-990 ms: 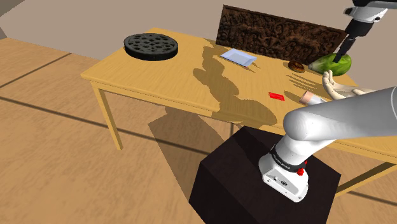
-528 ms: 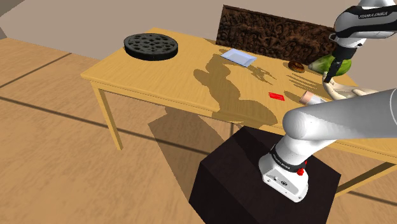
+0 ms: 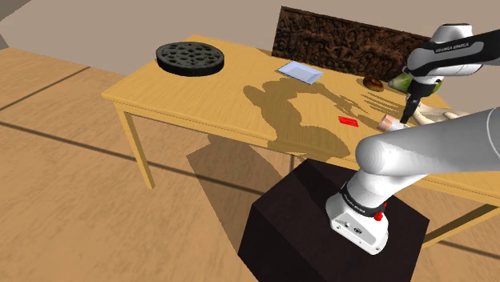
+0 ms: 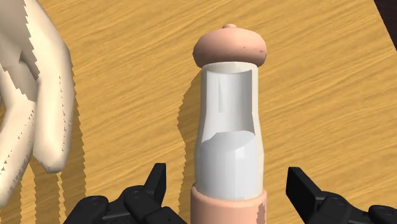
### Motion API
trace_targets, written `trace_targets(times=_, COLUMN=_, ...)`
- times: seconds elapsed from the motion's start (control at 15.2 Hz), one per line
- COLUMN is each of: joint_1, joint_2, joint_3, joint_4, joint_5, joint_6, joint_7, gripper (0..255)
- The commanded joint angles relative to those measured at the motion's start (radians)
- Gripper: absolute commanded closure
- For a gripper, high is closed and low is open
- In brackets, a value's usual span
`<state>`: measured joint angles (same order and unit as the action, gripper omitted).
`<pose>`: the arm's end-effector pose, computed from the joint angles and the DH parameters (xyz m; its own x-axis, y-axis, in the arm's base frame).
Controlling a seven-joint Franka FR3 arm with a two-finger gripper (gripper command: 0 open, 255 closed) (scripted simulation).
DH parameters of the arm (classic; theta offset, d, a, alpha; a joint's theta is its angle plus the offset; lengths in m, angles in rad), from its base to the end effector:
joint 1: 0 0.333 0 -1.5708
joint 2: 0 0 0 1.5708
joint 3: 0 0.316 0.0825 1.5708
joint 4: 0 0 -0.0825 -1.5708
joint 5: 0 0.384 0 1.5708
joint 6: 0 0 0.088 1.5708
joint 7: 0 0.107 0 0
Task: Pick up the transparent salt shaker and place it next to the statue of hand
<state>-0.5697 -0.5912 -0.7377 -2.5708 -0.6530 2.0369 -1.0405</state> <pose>0.0745 -0.3895 0.4039 0.9744 0.1353 -0.1797 0.1483 -0.9871 0.0605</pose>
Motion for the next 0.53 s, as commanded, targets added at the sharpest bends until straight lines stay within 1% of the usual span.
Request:
trace_targets(times=0.0, joint_1=0.001, joint_2=0.019, joint_3=-0.019, joint_4=-0.014, joint_5=-0.01, joint_6=0.035, joint_7=0.002, gripper=0)
trace_targets(times=0.2, joint_1=0.003, joint_2=0.042, joint_3=-0.042, joint_4=-0.031, joint_5=-0.022, joint_6=0.077, joint_7=0.003, gripper=0)
trace_targets(times=0.46, joint_1=0.003, joint_2=0.042, joint_3=-0.042, joint_4=-0.031, joint_5=-0.022, joint_6=0.077, joint_7=0.003, gripper=0)
